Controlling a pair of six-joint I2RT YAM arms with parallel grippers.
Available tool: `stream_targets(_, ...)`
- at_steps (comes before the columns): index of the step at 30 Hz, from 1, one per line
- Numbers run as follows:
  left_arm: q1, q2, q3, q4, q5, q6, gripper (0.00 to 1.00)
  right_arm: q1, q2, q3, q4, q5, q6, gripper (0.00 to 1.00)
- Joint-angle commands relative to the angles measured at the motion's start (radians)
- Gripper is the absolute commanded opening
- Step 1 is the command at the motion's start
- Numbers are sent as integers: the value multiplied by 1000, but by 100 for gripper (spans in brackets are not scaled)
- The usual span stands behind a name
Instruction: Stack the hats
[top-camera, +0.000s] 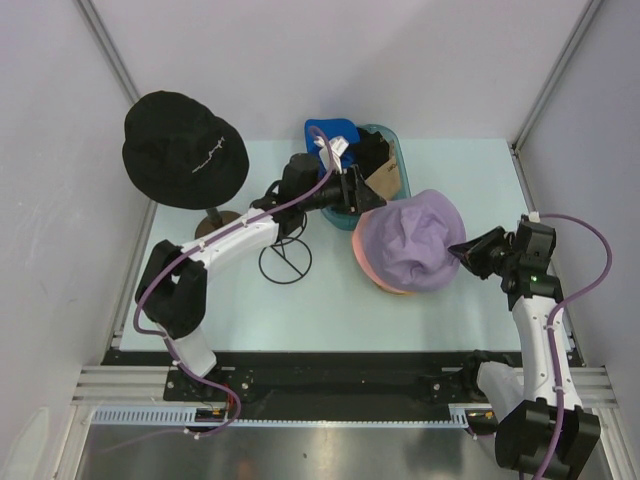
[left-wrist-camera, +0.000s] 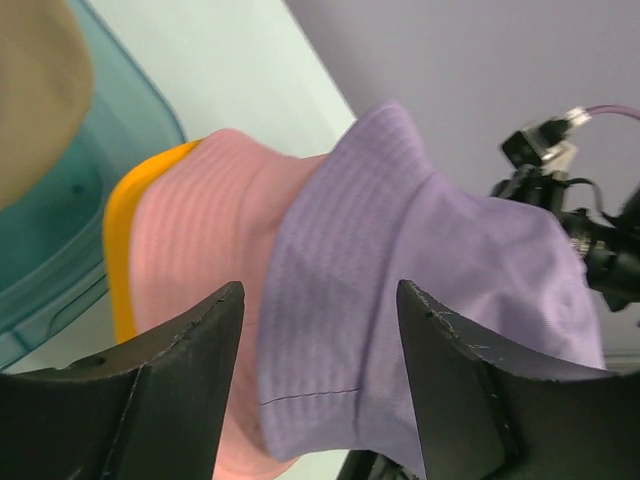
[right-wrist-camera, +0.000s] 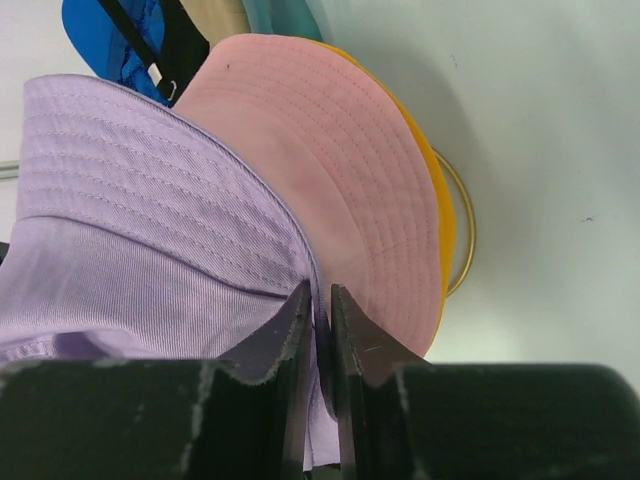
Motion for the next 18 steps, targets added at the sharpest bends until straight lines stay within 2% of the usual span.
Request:
stream_targets(1,-4,-1,-22,114,73,-70,67,-7,9,11,52,-32,-15,18)
stream_targets(11,-8,-11,-45,20,50,-30,66,-17,-2,14,50,-41,-17,18)
stream_targets(18,-24,-20,-88,46,49,-47,66,-20,-8,11,52,-45,-15,18)
